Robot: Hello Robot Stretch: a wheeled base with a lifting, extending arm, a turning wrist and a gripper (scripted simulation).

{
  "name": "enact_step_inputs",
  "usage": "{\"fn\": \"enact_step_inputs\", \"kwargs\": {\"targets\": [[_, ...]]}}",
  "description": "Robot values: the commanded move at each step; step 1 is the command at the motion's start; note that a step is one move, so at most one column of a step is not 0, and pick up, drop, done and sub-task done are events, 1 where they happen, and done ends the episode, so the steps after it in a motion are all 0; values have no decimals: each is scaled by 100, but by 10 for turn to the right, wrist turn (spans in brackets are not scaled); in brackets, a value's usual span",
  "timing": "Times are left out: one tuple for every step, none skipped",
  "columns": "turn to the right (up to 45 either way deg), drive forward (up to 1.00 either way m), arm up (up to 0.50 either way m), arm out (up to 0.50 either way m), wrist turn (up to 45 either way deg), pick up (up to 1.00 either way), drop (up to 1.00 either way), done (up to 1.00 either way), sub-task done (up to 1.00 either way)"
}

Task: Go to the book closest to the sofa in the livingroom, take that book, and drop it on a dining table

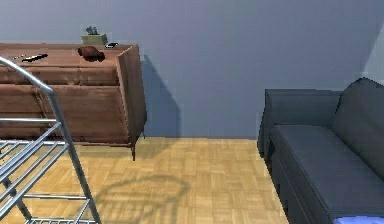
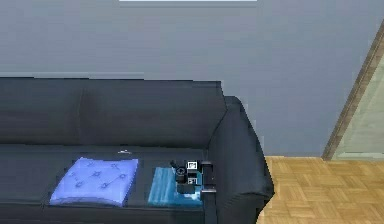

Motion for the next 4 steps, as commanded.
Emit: {"fn": "enact_step_inputs", "kwargs": {"targets": [[0,0,-30,0,0,0,0,0,0],[0,0,0,0,0,100,0,0,0],[0,0,10,0,0,0,0,0,0],[0,0,50,0,0,0,0,0,0]]}}
